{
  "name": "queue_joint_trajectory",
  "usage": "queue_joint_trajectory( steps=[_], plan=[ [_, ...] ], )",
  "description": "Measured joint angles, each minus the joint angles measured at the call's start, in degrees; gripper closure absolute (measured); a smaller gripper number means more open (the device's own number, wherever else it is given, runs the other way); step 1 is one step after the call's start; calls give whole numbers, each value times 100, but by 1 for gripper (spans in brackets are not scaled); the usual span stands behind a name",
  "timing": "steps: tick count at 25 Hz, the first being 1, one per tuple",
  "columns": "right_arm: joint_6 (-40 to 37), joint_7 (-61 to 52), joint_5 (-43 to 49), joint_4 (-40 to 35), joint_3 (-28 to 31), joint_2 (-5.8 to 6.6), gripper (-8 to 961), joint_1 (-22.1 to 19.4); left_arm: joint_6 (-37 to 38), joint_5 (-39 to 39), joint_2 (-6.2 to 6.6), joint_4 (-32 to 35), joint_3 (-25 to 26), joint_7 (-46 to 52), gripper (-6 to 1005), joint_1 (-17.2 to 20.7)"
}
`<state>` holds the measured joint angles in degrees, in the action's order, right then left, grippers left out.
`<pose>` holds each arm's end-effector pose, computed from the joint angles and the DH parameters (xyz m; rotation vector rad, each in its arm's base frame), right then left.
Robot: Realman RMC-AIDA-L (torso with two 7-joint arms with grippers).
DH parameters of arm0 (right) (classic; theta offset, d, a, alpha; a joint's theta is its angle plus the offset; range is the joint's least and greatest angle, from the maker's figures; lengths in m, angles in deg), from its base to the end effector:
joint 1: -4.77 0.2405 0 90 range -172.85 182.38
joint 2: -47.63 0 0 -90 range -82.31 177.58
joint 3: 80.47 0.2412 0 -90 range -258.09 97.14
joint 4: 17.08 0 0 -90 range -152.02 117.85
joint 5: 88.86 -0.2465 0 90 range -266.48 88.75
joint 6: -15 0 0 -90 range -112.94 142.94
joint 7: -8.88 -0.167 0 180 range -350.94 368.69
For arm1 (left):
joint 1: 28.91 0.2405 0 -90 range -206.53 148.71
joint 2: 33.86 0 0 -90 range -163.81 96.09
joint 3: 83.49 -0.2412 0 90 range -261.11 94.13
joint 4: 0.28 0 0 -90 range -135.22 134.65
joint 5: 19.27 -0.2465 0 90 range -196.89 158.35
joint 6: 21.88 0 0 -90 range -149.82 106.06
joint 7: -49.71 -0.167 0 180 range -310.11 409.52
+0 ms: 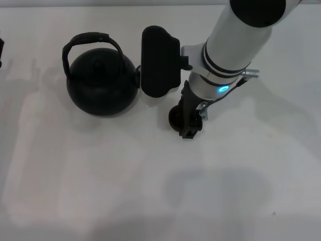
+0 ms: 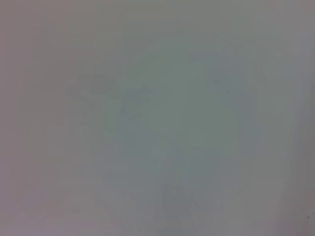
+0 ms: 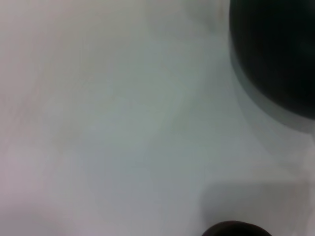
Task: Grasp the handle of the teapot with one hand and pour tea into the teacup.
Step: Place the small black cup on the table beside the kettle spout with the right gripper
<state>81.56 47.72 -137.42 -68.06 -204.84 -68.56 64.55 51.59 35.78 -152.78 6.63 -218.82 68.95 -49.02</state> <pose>0.1181 0.3680 -0.1636 -2.8507 -0.0225 -0.9519 -0.3675 0.3286 -0.0099 -1.4629 -0.6791 -0.8237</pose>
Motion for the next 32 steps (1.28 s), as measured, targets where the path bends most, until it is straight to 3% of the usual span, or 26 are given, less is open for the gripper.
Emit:
queue_joint_trajectory(
  steps=[14, 24, 32],
  plan=[
    [0, 131, -113, -81, -202, -2, 199, -57, 5, -13, -9, 12, -2, 0, 408, -12],
    [-124, 142, -150, -92, -124, 1, 99, -67, 10, -13, 0, 11, 10, 0, 408, -25],
    [-182, 641, -295, -272, 750, 0, 101, -586, 13, 9, 0, 11, 36, 0, 408, -35]
  ],
)
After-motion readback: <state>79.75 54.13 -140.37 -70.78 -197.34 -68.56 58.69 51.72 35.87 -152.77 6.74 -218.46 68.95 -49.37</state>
